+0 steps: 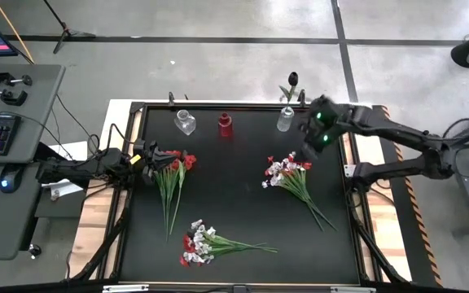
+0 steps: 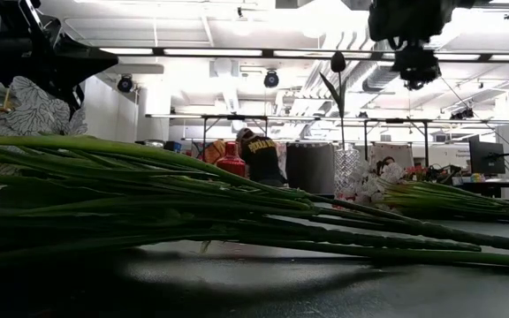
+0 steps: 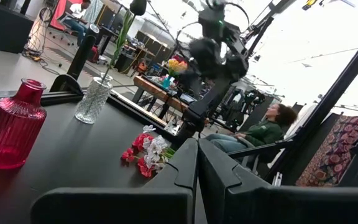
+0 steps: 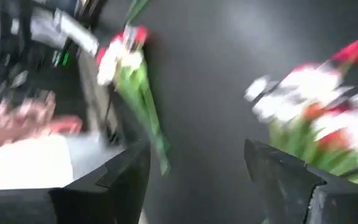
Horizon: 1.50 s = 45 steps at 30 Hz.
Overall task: Sort flowers into vase by color
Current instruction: Put the bottom black flower into the right transparent flower vase
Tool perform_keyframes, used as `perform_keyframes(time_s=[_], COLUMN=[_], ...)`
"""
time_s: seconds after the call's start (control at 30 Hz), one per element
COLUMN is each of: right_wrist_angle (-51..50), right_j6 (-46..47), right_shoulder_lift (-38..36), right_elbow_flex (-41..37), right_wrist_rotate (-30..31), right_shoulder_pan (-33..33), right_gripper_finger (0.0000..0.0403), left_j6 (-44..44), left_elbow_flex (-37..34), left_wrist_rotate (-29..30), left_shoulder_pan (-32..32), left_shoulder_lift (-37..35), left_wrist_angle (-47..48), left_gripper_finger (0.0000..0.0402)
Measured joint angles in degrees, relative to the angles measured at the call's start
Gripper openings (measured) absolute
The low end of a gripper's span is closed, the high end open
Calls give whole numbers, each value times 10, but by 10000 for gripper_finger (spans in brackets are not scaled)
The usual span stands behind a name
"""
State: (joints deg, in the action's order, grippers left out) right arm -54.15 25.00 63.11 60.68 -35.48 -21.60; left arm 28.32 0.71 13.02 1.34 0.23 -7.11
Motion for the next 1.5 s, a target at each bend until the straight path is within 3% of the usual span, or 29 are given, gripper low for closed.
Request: perform_keyframes(time_s=[0.13, 0.23, 0.37, 0.67, 0.8, 0.93, 1.17, 1.5], right_wrist_angle=[30, 109, 255, 489, 496, 490, 409, 229], right_j6=[61, 114, 150, 62, 12, -6, 38, 43], right_shoulder_lift=[3, 6, 28, 193, 289, 379, 521, 694], right_elbow_flex=[-29, -57, -94, -105, -47, 36, 202, 462], right_wrist_rotate=[-13, -13, 45, 131, 172, 221, 315, 334], right_shoulder_pan=[108, 188, 279, 392, 408, 413, 413, 414], right_gripper_finger=[249, 249, 249, 249, 235, 190, 20, 6], left_j6=[0, 0, 0, 0, 0, 0, 0, 0], left_elbow_flex=[0, 0, 0, 0, 0, 0, 0, 0], left_wrist_rotate=[0, 0, 0, 0, 0, 0, 0, 0], left_shoulder_pan=[0, 0, 0, 0, 0, 0, 0, 0], left_shoulder_lift=[0, 0, 0, 0, 0, 0, 0, 0], left_wrist_angle=[0, 0, 0, 0, 0, 0, 0, 0], left_gripper_finger=[0, 0, 0, 0, 0, 0, 0, 0])
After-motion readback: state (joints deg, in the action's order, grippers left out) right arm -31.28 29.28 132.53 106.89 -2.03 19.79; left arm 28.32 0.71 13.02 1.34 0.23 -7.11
